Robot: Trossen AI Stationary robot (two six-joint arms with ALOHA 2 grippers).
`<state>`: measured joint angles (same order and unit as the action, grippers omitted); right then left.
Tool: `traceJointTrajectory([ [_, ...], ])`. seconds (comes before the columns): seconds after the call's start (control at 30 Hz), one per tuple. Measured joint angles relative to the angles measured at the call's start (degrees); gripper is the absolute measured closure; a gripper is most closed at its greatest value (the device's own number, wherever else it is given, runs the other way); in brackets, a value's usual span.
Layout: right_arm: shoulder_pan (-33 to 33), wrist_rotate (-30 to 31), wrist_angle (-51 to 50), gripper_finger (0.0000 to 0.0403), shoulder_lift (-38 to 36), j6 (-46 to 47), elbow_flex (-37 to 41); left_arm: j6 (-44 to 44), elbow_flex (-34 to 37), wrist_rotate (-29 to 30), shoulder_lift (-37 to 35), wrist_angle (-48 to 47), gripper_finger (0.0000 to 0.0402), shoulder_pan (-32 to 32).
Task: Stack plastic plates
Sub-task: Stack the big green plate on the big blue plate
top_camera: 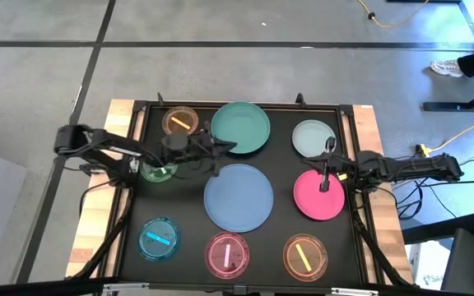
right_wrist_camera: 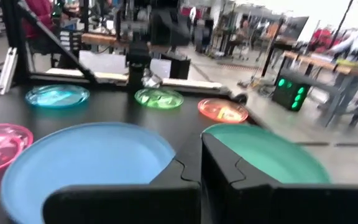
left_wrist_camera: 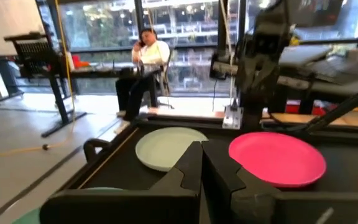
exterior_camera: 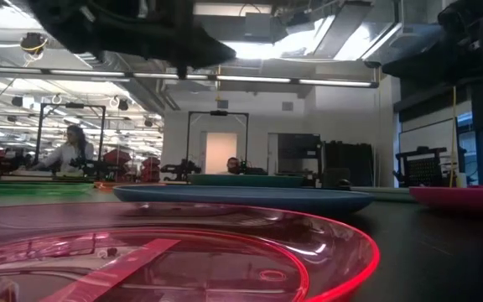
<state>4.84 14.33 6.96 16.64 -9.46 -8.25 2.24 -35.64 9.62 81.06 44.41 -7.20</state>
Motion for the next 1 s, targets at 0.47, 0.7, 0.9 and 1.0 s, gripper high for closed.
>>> traceJointTrajectory([
  [0.47,0.0,1.11,5.06,0.04,0.17,-5.11,-0.02,-0.62,-14.63,-0.28,14.77,-21.31,0.0304,-4.2],
  [0.7,0.0,1.11,4.65,0.04,0.17,-4.02,-0.02,1.79,-17.86,3.87,19.16,-30.26,0.0238,-4.22],
  [0.9,0.0,1.09,1.92,0.04,0.17,-3.86,-0.02,5.2,-17.98,4.49,21.79,-30.96,0.023,-5.05],
  [1.0,0.0,1.09,1.79,0.04,0.17,-3.7,-0.02,5.86,-17.98,4.23,22.94,-31.0,0.0235,-5.6],
])
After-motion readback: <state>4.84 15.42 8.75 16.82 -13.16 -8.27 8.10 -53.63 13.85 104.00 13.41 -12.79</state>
